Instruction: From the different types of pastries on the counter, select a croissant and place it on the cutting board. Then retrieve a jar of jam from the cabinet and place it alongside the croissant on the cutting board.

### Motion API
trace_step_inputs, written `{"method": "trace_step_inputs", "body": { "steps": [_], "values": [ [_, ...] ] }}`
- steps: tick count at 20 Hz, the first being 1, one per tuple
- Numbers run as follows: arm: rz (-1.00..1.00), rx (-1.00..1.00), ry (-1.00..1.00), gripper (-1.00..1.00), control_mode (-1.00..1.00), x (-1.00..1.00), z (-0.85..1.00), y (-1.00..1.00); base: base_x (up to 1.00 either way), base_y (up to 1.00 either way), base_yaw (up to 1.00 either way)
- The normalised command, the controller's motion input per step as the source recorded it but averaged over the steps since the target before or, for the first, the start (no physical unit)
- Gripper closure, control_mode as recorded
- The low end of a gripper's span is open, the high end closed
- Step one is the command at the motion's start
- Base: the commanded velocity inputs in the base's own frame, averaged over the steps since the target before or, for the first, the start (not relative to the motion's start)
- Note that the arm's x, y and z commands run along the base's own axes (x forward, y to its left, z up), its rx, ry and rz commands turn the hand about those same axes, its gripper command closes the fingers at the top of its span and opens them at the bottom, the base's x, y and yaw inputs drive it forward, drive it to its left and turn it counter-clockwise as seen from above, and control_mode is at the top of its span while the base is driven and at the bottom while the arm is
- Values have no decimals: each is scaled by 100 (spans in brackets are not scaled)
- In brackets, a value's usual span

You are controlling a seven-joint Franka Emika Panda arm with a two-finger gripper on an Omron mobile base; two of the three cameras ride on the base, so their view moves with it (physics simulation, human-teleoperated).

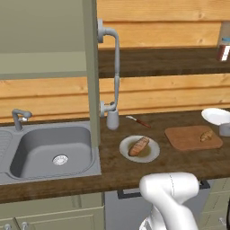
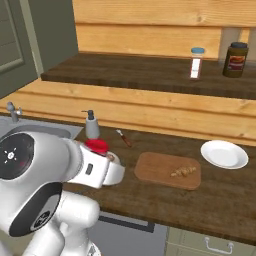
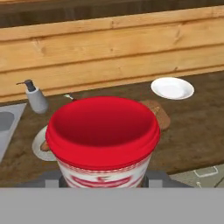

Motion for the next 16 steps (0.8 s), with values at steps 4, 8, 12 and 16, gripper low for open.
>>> {"method": "trace_step_inputs", "body": {
  "steps": [4, 8, 12, 16],
  "values": [
    [16, 10, 9, 100, -100, 71, -100, 0, 0, 0, 0],
    [18, 8, 6, 100, -100, 94, -86, 0, 0, 0, 0],
    [19, 1, 5, 100, -100, 100, -69, 0, 0, 0, 0],
    [20, 1, 4, 100, -100, 100, -54, 0, 0, 0, 0]
  ]
}}
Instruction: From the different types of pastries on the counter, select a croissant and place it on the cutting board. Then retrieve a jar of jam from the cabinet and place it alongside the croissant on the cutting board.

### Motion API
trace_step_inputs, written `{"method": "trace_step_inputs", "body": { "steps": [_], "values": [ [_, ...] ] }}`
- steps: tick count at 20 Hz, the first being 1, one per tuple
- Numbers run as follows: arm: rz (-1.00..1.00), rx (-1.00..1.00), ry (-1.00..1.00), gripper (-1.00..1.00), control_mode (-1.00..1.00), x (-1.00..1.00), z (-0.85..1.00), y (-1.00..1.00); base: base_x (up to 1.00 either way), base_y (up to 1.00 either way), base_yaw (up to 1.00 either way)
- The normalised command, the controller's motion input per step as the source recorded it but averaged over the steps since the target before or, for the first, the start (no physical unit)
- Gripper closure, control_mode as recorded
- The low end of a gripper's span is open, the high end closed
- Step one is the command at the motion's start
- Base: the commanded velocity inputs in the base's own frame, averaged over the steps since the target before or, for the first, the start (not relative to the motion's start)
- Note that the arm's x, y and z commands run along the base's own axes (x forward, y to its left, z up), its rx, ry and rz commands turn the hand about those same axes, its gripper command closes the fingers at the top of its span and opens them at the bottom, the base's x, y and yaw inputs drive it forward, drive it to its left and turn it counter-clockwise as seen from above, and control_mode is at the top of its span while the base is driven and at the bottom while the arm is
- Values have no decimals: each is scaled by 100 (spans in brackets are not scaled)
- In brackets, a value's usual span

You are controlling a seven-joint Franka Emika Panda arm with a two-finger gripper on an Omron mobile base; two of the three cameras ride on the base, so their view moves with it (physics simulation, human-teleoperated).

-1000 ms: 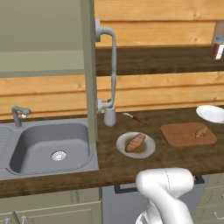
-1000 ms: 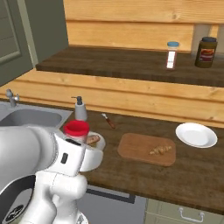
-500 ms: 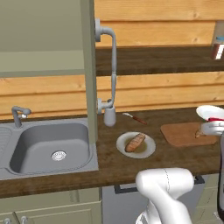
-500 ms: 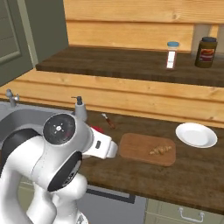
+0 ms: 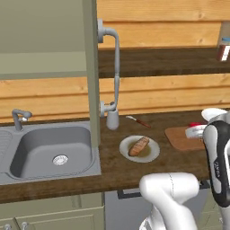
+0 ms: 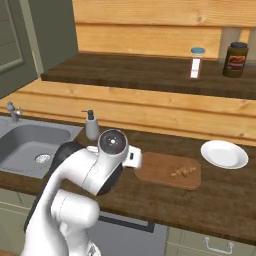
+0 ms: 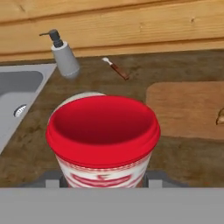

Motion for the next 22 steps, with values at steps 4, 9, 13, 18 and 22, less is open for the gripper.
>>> {"method": "trace_step_inputs", "body": {
  "steps": [4, 9, 13, 18, 22],
  "values": [
    [17, 1, 3, 100, -100, 100, -36, -20, 0, 0, 0],
    [13, 4, 2, 100, -100, 92, -38, -60, 0, 0, 0],
    [16, 8, 0, 100, -100, 81, -29, -72, 0, 0, 0],
    [13, 7, 0, 100, -100, 42, -9, -47, 0, 0, 0],
    [0, 0, -2, 100, -100, 0, -5, -4, 0, 0, 0]
  ]
}}
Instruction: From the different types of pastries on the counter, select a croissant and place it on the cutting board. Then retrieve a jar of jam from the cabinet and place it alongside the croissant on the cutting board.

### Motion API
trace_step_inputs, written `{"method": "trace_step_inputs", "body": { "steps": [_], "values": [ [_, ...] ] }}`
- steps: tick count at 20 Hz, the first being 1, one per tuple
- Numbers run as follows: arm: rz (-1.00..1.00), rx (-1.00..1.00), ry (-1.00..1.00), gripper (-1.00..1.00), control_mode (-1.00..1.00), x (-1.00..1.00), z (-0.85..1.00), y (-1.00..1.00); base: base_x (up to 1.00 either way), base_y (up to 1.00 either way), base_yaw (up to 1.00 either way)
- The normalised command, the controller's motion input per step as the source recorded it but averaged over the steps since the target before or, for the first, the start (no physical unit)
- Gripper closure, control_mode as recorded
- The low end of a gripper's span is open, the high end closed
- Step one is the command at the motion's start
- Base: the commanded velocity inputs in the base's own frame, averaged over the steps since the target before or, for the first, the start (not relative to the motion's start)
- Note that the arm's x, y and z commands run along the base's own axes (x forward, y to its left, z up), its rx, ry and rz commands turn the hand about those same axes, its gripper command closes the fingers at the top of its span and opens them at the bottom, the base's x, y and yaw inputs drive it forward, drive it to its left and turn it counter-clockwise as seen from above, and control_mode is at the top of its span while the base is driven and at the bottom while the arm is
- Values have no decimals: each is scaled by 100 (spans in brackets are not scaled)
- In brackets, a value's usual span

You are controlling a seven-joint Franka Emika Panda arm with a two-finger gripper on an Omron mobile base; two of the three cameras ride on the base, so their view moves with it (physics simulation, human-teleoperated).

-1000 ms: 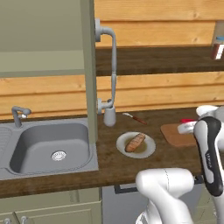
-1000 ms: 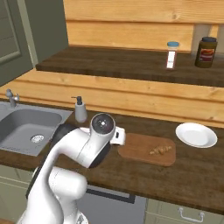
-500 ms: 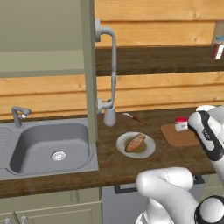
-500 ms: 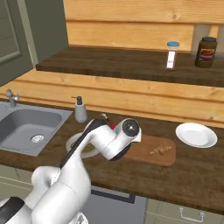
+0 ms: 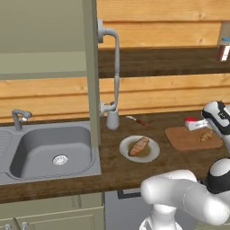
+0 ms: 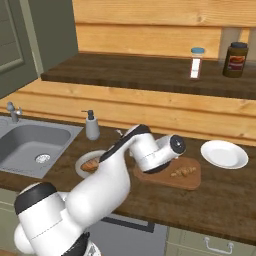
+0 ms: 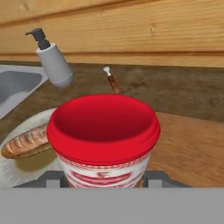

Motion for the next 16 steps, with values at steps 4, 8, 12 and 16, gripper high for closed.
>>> {"method": "trace_step_inputs", "body": {
  "steps": [4, 8, 12, 16],
  "values": [
    [0, 0, -12, 100, -100, 20, -28, -20, 0, 0, 0],
    [3, 0, -21, 100, -100, 14, -40, -3, 0, 0, 0],
    [3, 0, -16, 100, -100, 10, -29, 0, 0, 0, 0],
    [3, 0, -13, 100, -100, 9, -23, 0, 0, 0, 0]
  ]
}}
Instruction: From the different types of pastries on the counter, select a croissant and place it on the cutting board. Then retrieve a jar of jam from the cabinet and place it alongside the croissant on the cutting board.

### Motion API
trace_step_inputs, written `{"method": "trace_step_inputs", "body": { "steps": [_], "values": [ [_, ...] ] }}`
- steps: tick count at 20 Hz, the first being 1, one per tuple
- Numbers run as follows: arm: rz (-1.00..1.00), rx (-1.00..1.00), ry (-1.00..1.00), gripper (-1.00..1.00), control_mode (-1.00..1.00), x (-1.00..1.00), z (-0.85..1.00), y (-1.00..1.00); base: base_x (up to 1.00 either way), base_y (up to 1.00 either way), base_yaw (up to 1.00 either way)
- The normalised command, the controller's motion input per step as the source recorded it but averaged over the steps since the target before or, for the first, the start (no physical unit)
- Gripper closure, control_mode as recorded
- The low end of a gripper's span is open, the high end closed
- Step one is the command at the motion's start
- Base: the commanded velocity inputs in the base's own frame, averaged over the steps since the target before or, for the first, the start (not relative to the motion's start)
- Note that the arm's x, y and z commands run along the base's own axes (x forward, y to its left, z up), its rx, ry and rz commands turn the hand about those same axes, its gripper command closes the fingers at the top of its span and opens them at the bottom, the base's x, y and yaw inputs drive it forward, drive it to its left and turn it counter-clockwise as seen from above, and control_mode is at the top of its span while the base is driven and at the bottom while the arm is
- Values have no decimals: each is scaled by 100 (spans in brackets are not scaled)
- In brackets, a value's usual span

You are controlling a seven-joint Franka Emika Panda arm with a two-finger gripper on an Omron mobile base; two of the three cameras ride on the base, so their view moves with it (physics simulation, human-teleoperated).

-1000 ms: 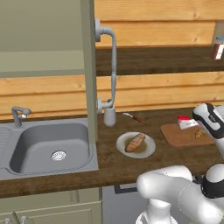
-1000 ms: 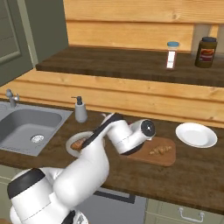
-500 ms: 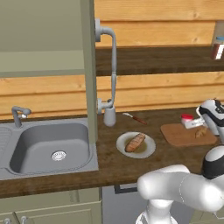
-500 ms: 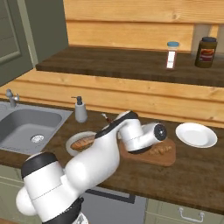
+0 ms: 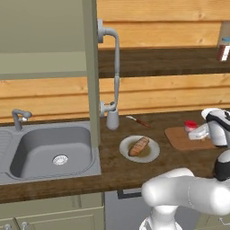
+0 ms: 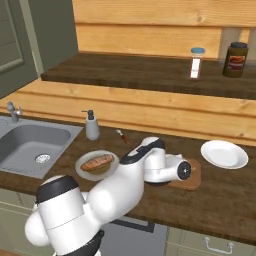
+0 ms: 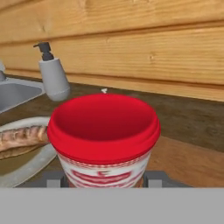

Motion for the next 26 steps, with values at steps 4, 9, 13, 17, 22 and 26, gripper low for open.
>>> {"method": "trace_step_inputs", "body": {
  "steps": [4, 9, 13, 17, 22, 26],
  "values": [
    [2, 0, -6, 100, -100, 5, -8, 0, 0, 0, 0],
    [0, 0, 0, 100, -100, 11, -17, 0, 0, 0, 0],
    [0, 0, 0, 100, -100, 21, -17, 0, 0, 0, 0],
    [0, 0, -3, 100, -100, 31, -19, -6, 0, 0, 0],
    [2, 1, -6, 100, -100, 24, -28, -20, 0, 0, 0],
    [2, 0, -3, 100, -100, 16, -18, -20, 0, 0, 0]
  ]
}}
